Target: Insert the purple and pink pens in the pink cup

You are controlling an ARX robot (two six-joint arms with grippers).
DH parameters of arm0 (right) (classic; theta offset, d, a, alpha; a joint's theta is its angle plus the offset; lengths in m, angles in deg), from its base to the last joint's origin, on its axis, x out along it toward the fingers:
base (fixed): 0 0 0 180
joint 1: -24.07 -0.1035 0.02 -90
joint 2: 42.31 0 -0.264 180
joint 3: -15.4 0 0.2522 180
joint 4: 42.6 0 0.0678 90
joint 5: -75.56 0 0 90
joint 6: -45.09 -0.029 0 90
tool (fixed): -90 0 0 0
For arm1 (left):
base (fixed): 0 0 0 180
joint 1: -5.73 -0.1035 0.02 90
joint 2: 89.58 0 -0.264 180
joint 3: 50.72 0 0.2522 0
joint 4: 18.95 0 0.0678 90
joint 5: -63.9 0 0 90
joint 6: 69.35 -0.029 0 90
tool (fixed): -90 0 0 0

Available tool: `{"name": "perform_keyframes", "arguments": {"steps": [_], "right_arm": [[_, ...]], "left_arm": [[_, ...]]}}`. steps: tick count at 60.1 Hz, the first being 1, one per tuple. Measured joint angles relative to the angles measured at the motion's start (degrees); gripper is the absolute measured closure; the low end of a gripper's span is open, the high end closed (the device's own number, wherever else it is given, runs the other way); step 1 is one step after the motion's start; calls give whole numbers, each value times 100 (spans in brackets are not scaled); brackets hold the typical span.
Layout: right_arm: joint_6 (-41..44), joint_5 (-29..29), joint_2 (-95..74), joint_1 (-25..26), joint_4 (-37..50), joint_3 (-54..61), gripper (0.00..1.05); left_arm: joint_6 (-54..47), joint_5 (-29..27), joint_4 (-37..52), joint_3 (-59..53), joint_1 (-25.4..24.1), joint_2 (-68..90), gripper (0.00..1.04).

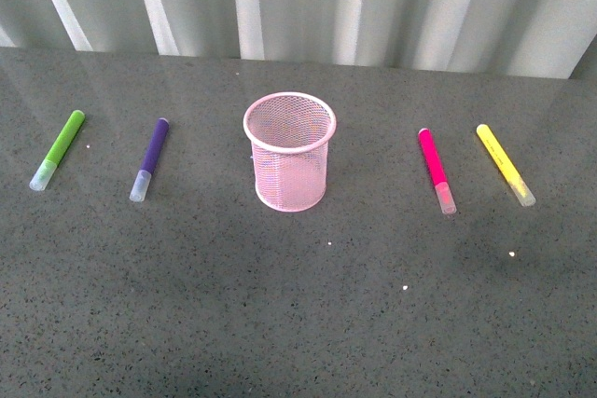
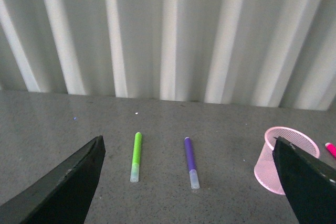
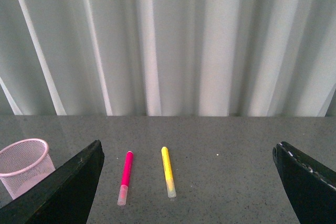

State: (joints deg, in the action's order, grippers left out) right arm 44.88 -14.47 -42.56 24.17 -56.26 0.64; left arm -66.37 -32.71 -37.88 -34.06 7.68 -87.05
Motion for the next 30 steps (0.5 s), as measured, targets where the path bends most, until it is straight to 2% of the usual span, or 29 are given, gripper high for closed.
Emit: {"name": "perform_keyframes", "arguments": {"steps": [2,4,6,8,10,14,17,22,30], "right_arm": [[0,0,0,0,0,0,7],[0,2,0,0,0,0,7],[0,2,0,0,0,0,7],[0,0,0,0,0,0,7],[0,-2,0,0,0,0,7],[0,2,0,0,0,0,7],[0,0,0,0,0,0,7],[0,4,0,0,0,0,7],[0,0,0,0,0,0,7]], "left_arm": [[291,-605,-669,273,162,437,7],[538,-931,-1001,435,168,815,7],[619,-970,-1082,520,114,1139,7],[671,-769,-990,588,-37,1408,7],[776,-350,-597,772,-435,1873,7],[793,55,133,1290,-955,2640,7],[785,304,501,1792,-1086,3257,7],[562,380,964,2586,-1021,4347,7],[234,551,1001,3755,-859,6192,7]]}}
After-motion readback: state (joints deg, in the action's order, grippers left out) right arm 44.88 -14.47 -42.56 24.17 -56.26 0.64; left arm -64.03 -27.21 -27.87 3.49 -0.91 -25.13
